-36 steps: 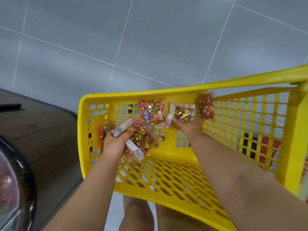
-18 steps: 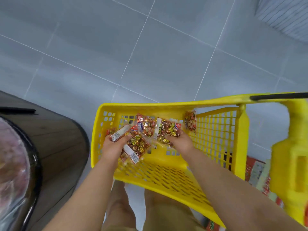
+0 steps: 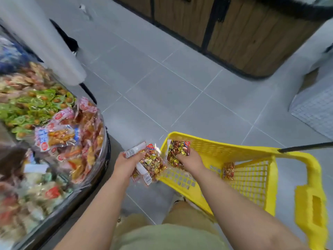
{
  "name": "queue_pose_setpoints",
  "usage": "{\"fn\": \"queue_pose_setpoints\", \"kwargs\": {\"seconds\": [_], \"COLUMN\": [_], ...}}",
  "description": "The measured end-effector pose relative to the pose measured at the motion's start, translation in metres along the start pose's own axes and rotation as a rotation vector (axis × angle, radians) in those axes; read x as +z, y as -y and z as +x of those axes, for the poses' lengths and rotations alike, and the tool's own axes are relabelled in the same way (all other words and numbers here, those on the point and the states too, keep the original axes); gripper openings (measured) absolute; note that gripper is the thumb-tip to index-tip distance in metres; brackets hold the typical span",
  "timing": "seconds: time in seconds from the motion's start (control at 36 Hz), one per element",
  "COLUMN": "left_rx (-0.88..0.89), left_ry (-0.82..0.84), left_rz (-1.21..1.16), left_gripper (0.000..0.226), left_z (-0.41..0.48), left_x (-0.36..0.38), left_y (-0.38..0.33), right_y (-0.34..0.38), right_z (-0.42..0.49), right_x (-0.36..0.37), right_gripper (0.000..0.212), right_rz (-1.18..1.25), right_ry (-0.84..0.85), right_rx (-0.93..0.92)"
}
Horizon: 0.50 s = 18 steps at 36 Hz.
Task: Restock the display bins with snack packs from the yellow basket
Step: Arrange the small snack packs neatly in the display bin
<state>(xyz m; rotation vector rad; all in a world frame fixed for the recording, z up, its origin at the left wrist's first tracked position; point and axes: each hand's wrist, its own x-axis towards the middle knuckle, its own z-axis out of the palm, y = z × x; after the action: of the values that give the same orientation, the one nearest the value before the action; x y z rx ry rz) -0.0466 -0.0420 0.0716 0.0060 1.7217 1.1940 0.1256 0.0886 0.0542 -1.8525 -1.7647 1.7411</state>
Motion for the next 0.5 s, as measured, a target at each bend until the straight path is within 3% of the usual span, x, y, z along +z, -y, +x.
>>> {"fn": "queue_pose_setpoints", "kwargs": {"seconds": [0.08, 0.33, 0.44, 0.5], "left_rx": [0.069, 0.052, 0.062, 0.057], "left_ry": [-0.084, -0.244, -0.361, -0.400], "left_rz": [-0.009, -0.218, -0.275, -0.301], "left_gripper": [0.014, 0.038, 0.047, 0.052], "left_z": [-0.014, -0.064, -0.082, -0.094], "left_x": [-0.058, -0.235, -0.297, -0.322], "left_y": [-0.003, 0.013, 0.028, 0.034], "right_y": [0.018, 0.063, 0.086, 0.095], "right_z": [-0.024, -0.084, -0.105, -0.113], "right_x": [0.049, 0.195, 0.248, 0.268], "right_gripper": [0.012, 0.026, 0.025, 0.036], "right_rz": [0.003, -0.050, -0.085, -0.084], "right_ry": [0.017, 0.049, 0.146, 0.193], "right_rx": [-0.077, -0.273, -0.334, -0.357]}}
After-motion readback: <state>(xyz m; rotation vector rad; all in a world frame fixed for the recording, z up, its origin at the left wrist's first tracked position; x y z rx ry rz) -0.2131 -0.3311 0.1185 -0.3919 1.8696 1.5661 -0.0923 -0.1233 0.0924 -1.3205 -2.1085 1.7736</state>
